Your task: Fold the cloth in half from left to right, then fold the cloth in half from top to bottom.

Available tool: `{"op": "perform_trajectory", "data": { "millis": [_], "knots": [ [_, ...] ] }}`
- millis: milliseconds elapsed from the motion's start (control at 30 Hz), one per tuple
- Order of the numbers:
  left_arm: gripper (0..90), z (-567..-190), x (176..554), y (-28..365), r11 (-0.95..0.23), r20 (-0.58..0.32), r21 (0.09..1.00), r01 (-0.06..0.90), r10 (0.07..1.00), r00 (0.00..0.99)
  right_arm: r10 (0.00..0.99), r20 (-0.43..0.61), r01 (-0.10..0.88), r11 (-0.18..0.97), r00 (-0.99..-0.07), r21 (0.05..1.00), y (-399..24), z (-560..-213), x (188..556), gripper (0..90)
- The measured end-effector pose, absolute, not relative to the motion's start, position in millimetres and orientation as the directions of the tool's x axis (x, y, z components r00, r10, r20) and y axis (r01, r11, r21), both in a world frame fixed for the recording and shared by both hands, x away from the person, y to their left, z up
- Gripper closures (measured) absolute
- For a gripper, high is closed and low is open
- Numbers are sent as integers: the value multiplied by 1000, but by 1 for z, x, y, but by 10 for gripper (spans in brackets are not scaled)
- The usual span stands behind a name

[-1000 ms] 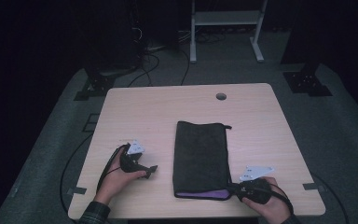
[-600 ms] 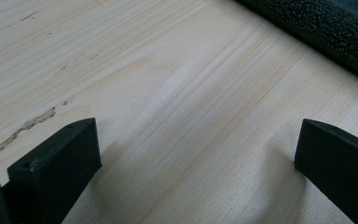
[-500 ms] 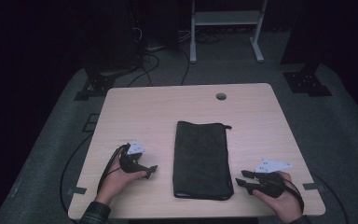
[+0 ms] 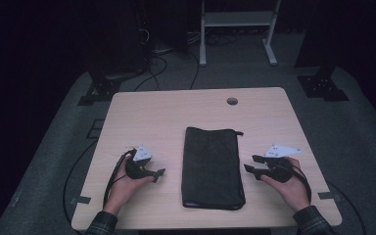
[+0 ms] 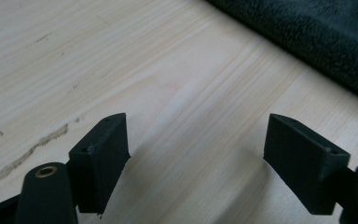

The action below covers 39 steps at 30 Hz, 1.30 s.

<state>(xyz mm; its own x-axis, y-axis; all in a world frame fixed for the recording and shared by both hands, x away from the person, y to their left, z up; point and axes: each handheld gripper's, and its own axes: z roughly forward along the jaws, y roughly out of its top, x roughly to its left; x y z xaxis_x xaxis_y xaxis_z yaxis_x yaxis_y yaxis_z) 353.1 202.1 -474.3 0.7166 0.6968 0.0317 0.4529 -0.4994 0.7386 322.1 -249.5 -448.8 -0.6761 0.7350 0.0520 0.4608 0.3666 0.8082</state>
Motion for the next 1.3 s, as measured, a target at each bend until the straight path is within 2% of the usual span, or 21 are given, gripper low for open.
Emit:
{"op": "perform_trajectory", "data": {
  "millis": [367, 833, 1300],
  "knots": [
    [261, -452, 373, 181, -469, -5, 768, 436, 676, 737, 727, 86, 473, 347, -682, 810, -242, -439, 370, 411],
    [321, -436, 428, 142, -447, -28, 784, 431, 668, 744, 710, 78, 470, 375, -700, 799, -227, -431, 424, 406],
    [342, -452, 484, 110, -443, -52, 760, 475, 688, 724, 723, 80, 485, 373, -686, 791, -219, -443, 473, 412]
  ]
}}
